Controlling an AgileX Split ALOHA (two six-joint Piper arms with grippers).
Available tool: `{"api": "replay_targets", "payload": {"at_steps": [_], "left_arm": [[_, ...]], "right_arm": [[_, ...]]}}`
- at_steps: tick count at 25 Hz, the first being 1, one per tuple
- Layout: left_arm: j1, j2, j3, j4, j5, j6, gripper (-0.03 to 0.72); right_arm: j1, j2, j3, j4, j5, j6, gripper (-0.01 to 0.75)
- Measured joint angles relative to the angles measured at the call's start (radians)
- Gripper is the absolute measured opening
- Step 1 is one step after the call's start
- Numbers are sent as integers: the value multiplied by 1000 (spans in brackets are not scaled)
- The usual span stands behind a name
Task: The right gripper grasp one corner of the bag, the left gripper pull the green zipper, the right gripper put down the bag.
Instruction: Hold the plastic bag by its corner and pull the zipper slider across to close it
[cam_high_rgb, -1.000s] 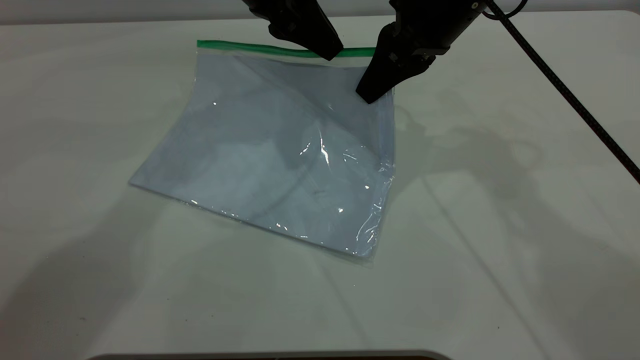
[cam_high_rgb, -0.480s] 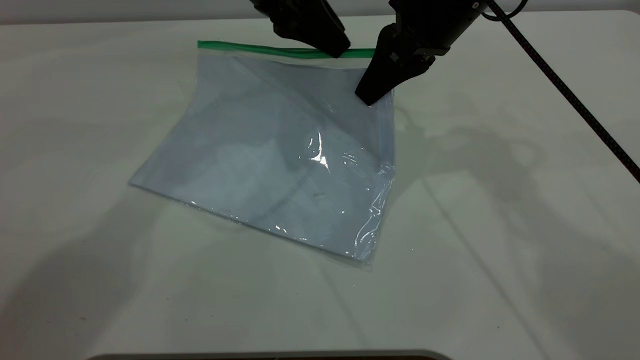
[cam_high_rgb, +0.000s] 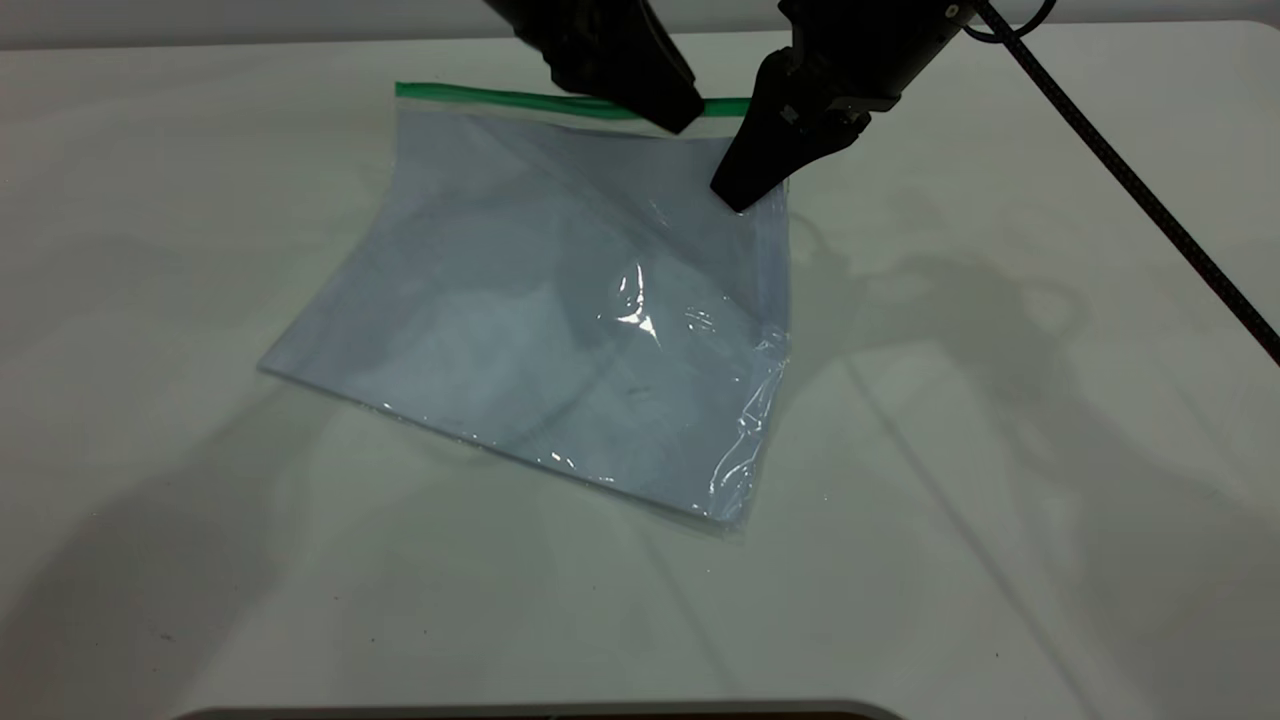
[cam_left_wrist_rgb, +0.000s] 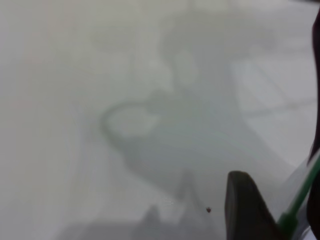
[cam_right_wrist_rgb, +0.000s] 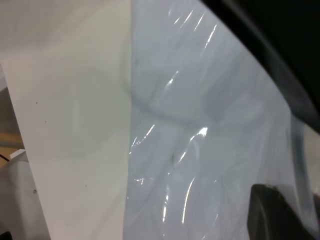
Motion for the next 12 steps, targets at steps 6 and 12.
{"api": "replay_targets", "payload": {"at_steps": [6,12], "left_arm": [[0,1,-9,-8,-2,0,301],[-1,1,-9,15,-9,0,137]], "right_arm": [[-1,0,0,-5,-2,0,38],[-1,0,0,-5,-5,0,38]]}}
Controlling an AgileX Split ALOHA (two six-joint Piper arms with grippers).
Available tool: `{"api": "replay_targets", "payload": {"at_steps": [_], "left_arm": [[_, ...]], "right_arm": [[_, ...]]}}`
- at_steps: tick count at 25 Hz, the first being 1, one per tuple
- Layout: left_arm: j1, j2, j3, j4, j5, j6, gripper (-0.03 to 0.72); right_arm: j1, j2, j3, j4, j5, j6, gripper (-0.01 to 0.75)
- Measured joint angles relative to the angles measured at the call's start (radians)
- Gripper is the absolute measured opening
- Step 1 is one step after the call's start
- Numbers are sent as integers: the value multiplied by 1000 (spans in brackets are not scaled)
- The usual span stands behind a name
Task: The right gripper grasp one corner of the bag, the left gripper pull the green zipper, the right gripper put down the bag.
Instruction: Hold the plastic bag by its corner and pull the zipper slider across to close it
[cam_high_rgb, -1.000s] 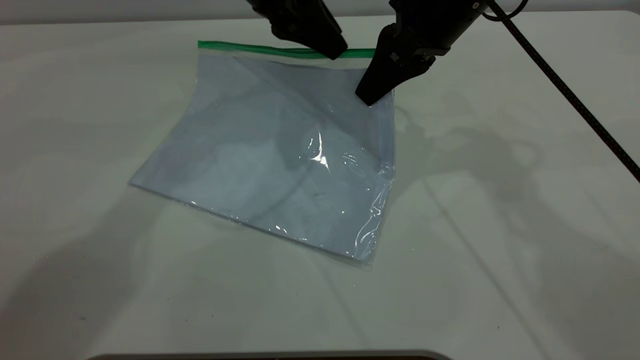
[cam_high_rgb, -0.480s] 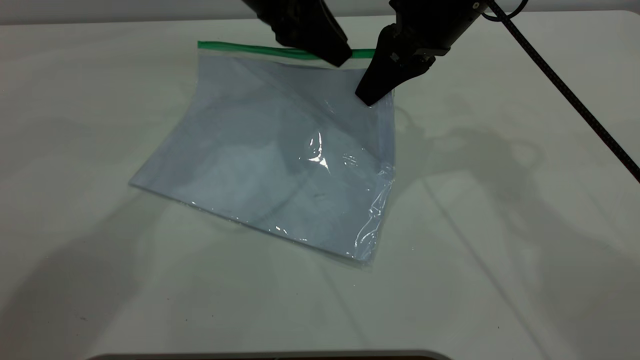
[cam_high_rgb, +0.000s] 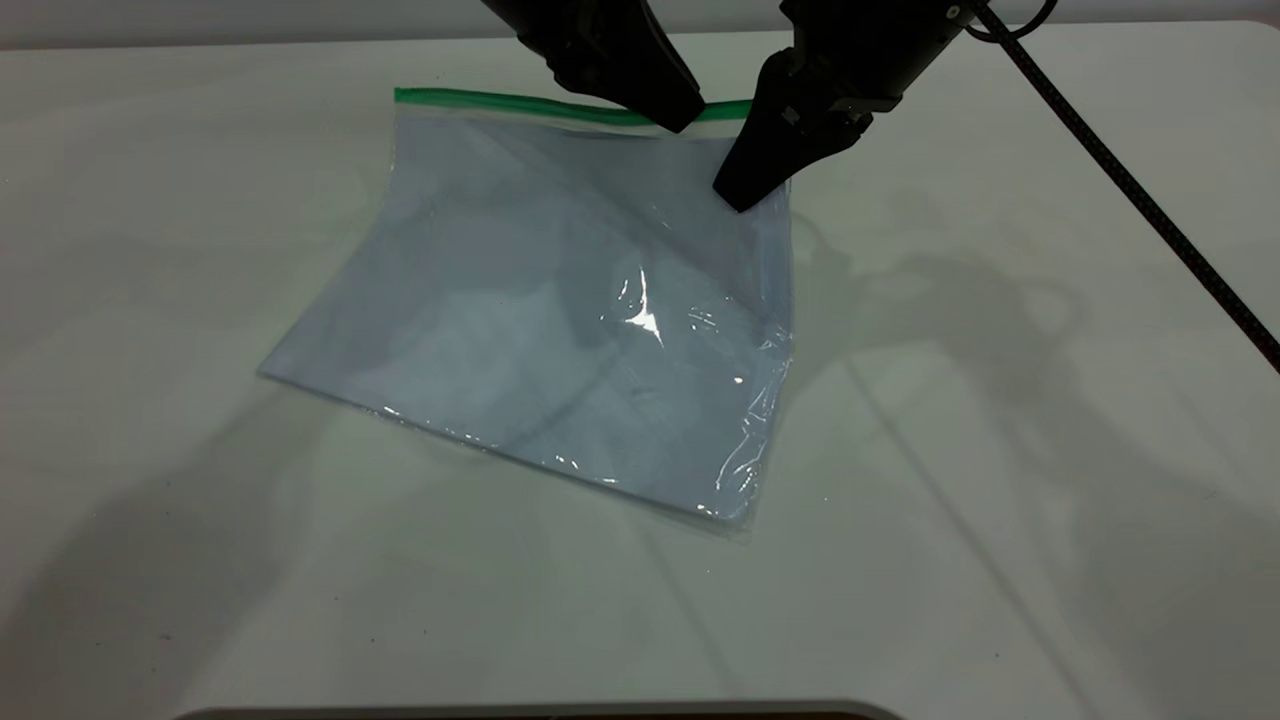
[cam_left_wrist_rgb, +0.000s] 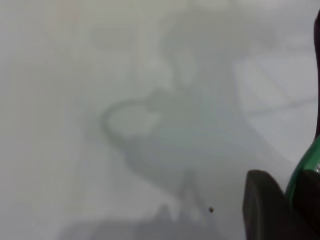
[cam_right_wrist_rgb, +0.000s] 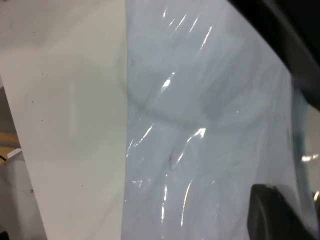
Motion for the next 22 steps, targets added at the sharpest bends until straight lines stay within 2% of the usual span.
{"api": "replay_targets", "payload": {"at_steps": [4,22], "left_arm": [[-1,0,0,3,-10,1,65],[-7,0,-3,20,-140,3,61]], "right_arm": [[-7,-2,0,2,-6,0,38],[-117,-2,0,94,-10,-106,33]]}}
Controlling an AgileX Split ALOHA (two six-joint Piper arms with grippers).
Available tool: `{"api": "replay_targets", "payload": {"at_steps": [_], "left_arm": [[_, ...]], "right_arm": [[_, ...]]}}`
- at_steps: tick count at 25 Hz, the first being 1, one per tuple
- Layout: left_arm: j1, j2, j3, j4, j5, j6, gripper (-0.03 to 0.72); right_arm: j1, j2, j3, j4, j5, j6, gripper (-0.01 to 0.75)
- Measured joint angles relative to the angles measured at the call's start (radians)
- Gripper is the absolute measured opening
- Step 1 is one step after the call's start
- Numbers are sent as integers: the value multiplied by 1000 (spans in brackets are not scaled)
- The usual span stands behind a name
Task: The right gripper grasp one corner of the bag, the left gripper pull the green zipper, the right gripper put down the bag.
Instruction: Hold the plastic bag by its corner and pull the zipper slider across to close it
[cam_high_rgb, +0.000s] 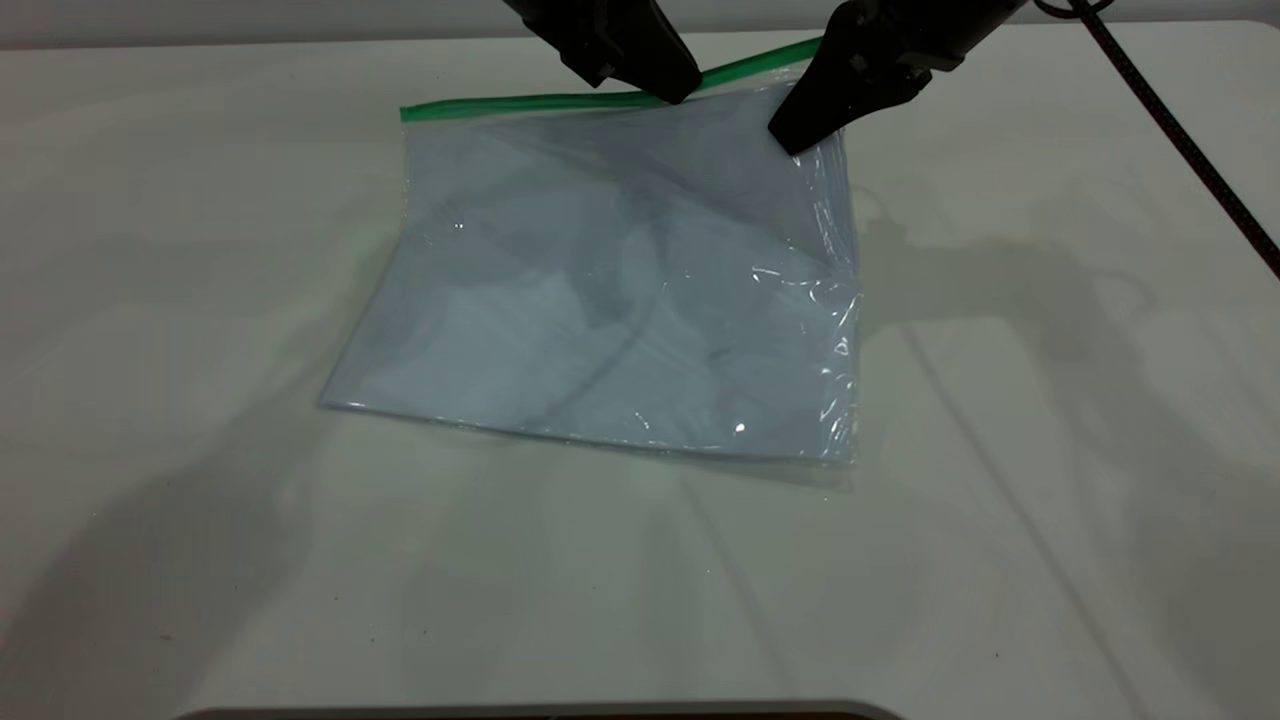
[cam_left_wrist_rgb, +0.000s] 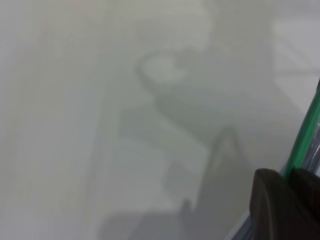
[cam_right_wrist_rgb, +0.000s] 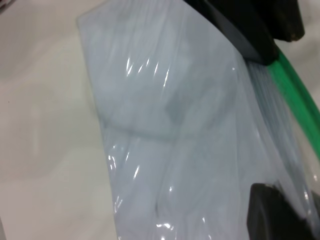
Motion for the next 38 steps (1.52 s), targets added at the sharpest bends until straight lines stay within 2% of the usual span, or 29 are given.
{"api": "replay_targets", "payload": {"at_steps": [9,16,27,35,38], "left_arm": [[23,0,-4,10,4,-35,63],[82,0,-4,151,36,-146,65],[163,0,-4,299,81,-261,72],[253,0,-4,456,102,-379,76],[261,0,-4,453,115,-388,78]], "right_arm": [[-53,0,-8,38,53,-31,33],[-97,-1,-8,95,91,-76,33],[-102,-1,-8,142,83,-102,33],[-103,-1,-8,149,52,-104,33],[-103,-2,-8,155,51,-104,33]]}}
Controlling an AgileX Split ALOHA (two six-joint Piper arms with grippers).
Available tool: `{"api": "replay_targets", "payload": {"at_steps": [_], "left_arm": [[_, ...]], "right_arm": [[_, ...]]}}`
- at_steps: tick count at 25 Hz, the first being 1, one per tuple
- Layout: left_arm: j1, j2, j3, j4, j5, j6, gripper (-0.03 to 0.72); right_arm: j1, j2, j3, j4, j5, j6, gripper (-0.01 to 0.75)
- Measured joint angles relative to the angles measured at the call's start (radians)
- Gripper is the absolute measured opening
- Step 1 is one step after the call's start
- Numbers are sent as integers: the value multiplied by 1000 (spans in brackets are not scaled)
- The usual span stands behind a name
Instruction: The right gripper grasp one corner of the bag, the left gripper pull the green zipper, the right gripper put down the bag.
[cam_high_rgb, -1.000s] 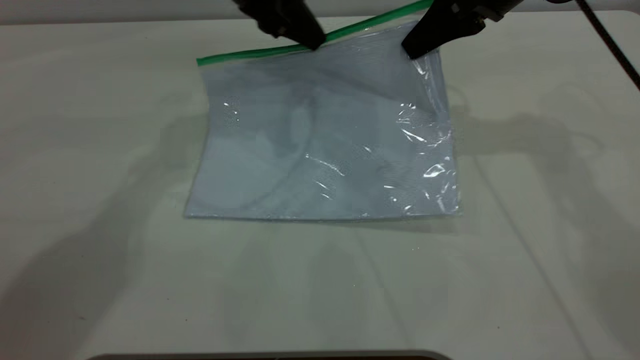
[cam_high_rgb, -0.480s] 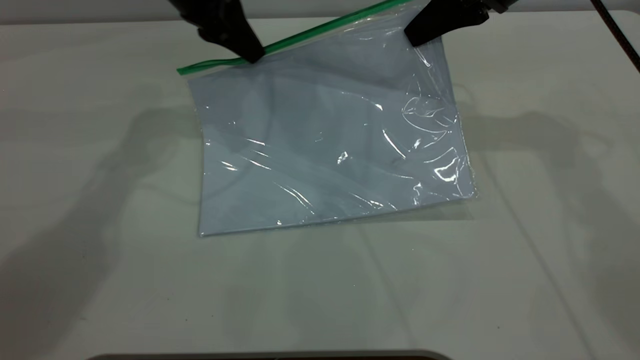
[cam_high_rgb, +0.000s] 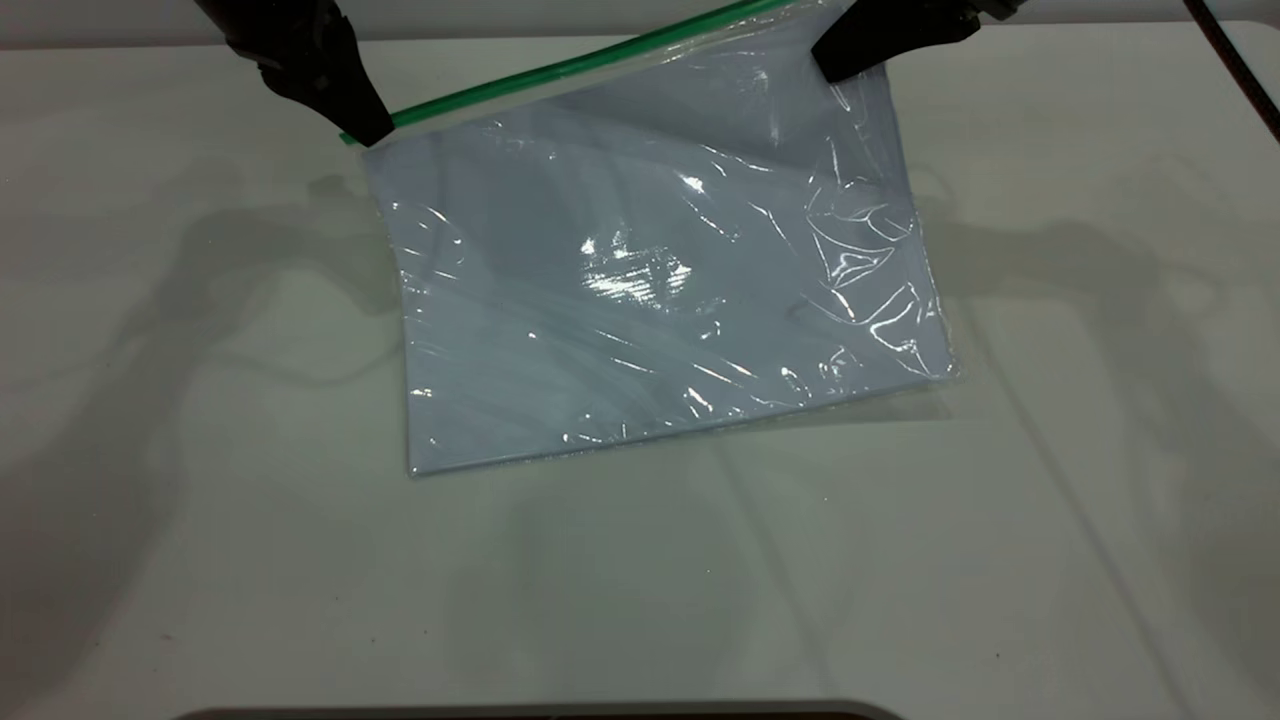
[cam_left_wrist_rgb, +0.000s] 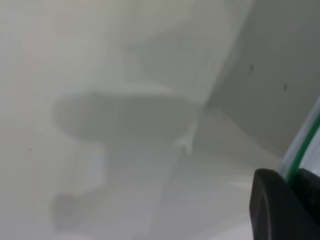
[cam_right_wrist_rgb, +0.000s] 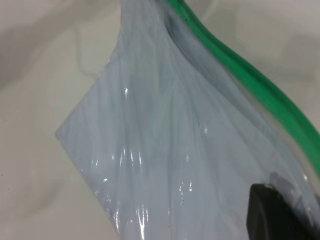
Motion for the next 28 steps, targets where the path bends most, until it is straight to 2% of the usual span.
{"api": "replay_targets", "payload": {"at_steps": [5,8,11,15,17,18,20,22,28], "left_arm": [[-4,0,0,-24,-2,-3,99],[-12,-9,1,-60,-5,-3,177],[-31,-54,1,-131,-5,-3,309],[-56,-149,1,-204,-5,-3,463],[-66,-199,1,-214,-3,-7,487],[-72,-228,1,-215,1,-15,494],[-82,-290,1,-215,11,-42,497],[-85,-353,1,-214,35,-88,497],[-80,-570,1,-156,166,-334,497]], "right_arm": [[0,0,0,0,-23,-21,41],[0,0,0,-11,-83,-5,82],[3,0,0,-19,-155,1,220],[23,-9,0,-68,-220,19,491],[26,-27,0,-116,-232,82,591],[26,-44,0,-147,-232,120,615],[24,-92,0,-240,-214,222,632],[23,-169,0,-333,-156,322,614],[23,-480,0,-574,146,662,479]]}}
